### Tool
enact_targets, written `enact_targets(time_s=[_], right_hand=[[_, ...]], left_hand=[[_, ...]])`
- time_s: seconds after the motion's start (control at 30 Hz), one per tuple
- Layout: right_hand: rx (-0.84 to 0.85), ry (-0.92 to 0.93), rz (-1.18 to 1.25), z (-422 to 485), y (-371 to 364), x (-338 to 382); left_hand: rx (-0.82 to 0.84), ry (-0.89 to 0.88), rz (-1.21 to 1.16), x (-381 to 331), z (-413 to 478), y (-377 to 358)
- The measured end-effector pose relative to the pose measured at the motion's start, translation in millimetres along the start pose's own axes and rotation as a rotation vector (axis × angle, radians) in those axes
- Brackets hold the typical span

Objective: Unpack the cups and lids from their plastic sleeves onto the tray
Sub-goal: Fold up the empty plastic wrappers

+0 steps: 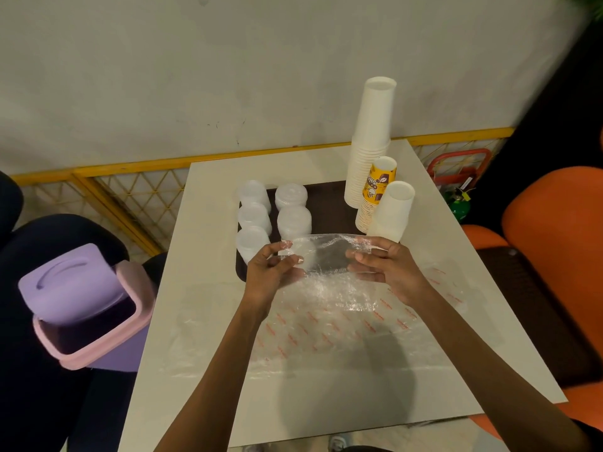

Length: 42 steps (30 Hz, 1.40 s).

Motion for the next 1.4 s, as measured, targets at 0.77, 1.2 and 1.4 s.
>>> enact_targets(time_s=[0.77, 1.2, 1.4], right_hand=[[0.123, -0.211, 0.158, -4, -2, -40], [0.182, -0.285, 0.07, -5, 7, -35], [0.114, -0.278, 0.188, -6, 7, -33]], left_hand=[[0.148, 0.254, 0.005, 36, -13, 14], [0.152, 0.154, 0.029, 35, -10, 18], [0.097, 0.136, 0.092, 39, -6, 22]])
Point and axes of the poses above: each hand's wrist, its own z-axis towards the middle knuckle, its own y-axis out of the back of the hand, x = y × z, the point moved 3 cm from there along z, towards the middle knuckle, and after that the axes turned 15 degrees about x, right-handed, at the moved point
